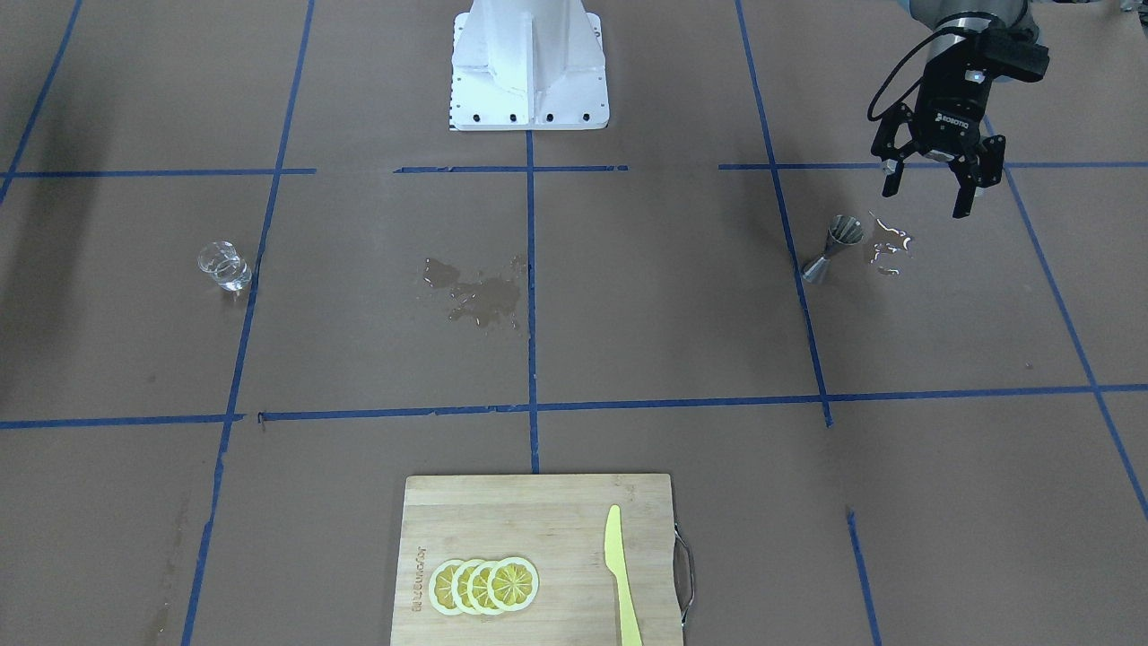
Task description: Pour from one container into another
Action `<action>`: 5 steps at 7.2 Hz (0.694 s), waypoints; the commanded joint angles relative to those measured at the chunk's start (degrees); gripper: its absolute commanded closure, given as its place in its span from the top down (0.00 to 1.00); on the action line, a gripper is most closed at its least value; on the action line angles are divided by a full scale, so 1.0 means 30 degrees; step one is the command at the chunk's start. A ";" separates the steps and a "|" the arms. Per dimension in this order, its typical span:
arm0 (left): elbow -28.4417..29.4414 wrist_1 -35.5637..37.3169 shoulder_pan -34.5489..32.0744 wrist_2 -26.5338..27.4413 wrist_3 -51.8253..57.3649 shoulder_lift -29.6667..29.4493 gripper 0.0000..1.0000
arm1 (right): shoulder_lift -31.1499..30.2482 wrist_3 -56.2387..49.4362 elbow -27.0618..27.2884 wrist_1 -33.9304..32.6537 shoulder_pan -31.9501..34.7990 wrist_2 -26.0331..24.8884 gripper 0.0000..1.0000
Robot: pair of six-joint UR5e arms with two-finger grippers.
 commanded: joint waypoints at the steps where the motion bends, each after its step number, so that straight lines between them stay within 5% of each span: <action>1: 0.1416 -0.0036 0.2388 0.3157 -0.0130 -0.0951 1.00 | 0.0000 0.0000 -0.0002 -0.0016 0.0021 0.0000 1.00; 5: 0.3707 -0.0124 0.3242 0.4568 -0.0130 -0.2832 1.00 | 0.0000 -0.0029 -0.0002 -0.0016 0.0079 0.0000 1.00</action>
